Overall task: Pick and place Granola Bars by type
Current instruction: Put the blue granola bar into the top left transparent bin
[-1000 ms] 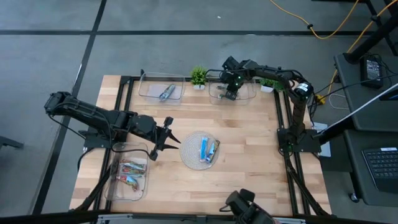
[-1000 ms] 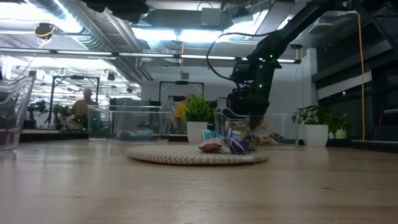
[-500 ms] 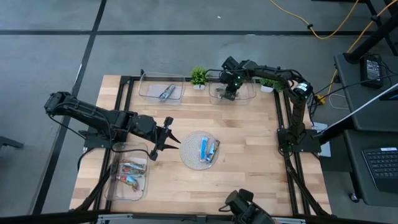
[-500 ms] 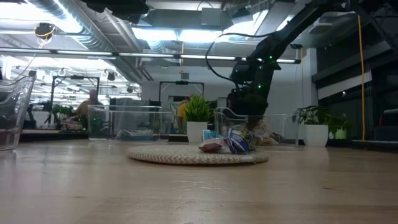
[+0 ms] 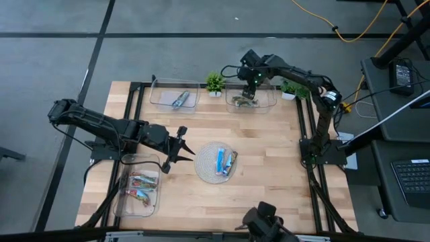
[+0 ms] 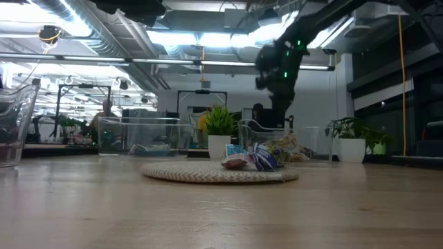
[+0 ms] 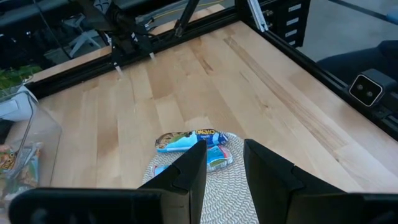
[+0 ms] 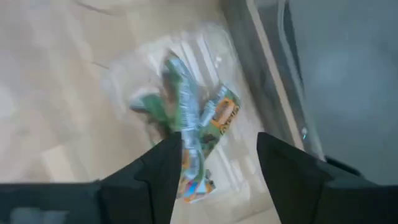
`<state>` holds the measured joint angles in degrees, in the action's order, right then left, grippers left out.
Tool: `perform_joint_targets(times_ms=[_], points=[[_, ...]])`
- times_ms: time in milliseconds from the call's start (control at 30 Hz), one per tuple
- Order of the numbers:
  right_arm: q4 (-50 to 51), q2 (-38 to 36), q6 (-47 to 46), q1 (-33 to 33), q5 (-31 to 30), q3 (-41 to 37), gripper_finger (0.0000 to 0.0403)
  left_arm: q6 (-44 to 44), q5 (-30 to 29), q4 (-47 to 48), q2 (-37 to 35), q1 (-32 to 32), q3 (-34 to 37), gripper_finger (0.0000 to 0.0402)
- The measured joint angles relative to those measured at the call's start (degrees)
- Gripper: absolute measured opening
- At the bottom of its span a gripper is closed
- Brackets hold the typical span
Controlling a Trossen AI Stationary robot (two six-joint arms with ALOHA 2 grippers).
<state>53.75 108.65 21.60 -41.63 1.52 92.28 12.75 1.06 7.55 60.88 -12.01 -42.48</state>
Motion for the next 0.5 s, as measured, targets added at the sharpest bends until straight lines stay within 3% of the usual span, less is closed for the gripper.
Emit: perform_joint_targets(times_ms=[233, 500], points=[[1.79, -9.19, 3.72, 6.31, 0.37, 0.73, 0.0211, 0.0, 0.0, 0.15, 0.0, 0.0, 0.0, 0.01], [8.41, -18.58, 6.04, 22.92, 6.48, -0.79, 0.0211, -2.52, 0.02, 0.45, 0.0, 0.0, 0.0, 0.01]])
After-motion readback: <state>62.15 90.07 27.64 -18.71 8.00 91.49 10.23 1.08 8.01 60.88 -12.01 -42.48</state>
